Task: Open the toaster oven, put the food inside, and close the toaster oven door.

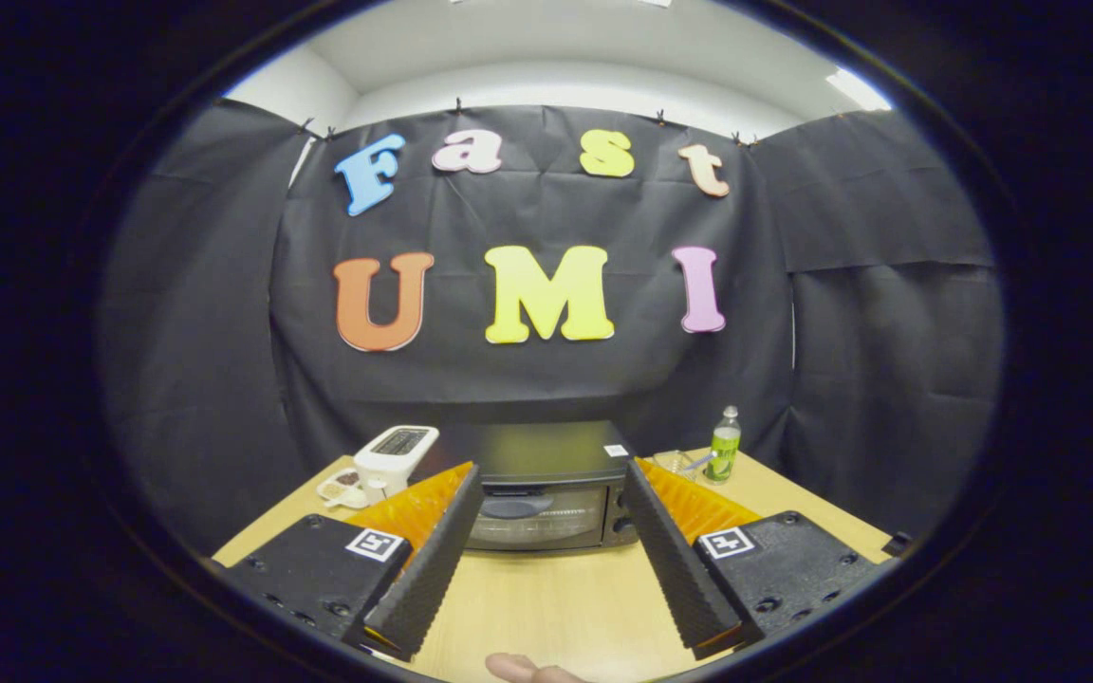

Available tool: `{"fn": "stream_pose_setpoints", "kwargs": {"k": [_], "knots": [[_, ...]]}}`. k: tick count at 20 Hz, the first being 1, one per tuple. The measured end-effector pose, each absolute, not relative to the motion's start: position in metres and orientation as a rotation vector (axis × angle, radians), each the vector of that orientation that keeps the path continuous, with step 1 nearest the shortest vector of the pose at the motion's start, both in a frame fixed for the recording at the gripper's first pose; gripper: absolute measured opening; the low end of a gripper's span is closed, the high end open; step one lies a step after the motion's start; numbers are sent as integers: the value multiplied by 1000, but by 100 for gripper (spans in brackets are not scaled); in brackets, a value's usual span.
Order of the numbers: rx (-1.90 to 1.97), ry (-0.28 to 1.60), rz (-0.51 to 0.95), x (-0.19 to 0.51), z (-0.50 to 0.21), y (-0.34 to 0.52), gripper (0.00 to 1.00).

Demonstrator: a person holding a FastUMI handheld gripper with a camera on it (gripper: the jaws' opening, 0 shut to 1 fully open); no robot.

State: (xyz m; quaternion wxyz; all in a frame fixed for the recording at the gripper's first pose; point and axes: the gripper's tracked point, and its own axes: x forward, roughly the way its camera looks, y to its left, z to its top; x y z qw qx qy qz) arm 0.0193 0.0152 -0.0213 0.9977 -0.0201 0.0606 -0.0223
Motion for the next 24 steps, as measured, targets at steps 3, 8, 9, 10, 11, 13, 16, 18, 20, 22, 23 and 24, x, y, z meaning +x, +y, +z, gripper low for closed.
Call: {"fn": "stream_pose_setpoints", "kwargs": {"k": [3, 8, 9, 10, 11, 13, 16, 18, 20, 22, 23, 24], "knots": [[-35, 67, -35, -11, 9, 2, 98], [-43, -25, -120, -53, 49, -24, 98], [-43, -33, -123, -60, 52, -24, 98], [-42, -40, -119, -66, 56, -22, 98], [-41, -49, -111, -70, 59, -19, 98], [-50, -59, -90, -76, 60, -11, 99], [-52, -53, -37, -76, 54, 8, 99], [-36, -24, 15, -72, 44, 21, 99], [-6, 0, 42, -68, 36, 24, 99], [32, 10, 32, -65, 34, 19, 99], [43, 9, 15, -62, 32, 12, 99], [48, 9, -1, -60, 33, 7, 99]]}}
